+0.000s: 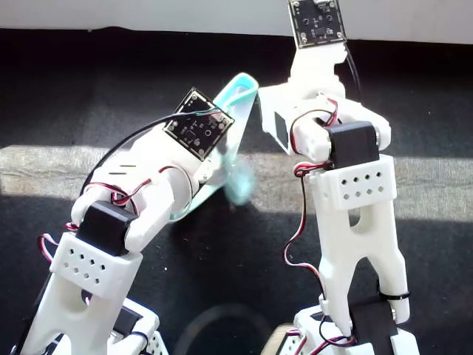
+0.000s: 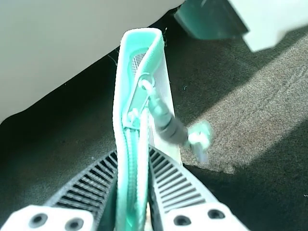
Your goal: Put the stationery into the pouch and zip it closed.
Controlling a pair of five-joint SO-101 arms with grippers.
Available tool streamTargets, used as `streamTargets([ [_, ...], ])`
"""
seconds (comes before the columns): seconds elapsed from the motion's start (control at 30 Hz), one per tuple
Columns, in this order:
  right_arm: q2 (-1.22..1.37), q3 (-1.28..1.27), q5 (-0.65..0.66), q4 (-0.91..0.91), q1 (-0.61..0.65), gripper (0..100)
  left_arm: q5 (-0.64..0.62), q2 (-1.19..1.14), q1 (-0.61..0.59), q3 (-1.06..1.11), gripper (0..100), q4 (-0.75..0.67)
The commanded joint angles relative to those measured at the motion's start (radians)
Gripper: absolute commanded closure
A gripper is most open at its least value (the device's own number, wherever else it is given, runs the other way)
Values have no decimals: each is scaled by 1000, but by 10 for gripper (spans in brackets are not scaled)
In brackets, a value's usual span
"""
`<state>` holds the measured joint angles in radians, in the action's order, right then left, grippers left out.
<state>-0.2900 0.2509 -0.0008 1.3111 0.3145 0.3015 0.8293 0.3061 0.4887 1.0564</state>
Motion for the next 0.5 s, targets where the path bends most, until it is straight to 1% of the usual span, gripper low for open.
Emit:
streamTargets([
  [0.0, -65, 65, 9, 33, -10, 771, 6, 1, -19, -7, 990, -29],
  [0.17, -62, 48, 23, 44, -8, 771, 6, 1, -19, -7, 990, -29],
  [0.3, -58, -1, 196, 133, 53, 771, 6, 1, -24, -7, 990, -25],
  [0.37, -58, 2, 178, 162, 96, 771, 5, 1, -22, -7, 990, -23],
  [0.47, -53, 15, 101, 128, 147, 769, 5, 1, -18, -7, 990, -23],
])
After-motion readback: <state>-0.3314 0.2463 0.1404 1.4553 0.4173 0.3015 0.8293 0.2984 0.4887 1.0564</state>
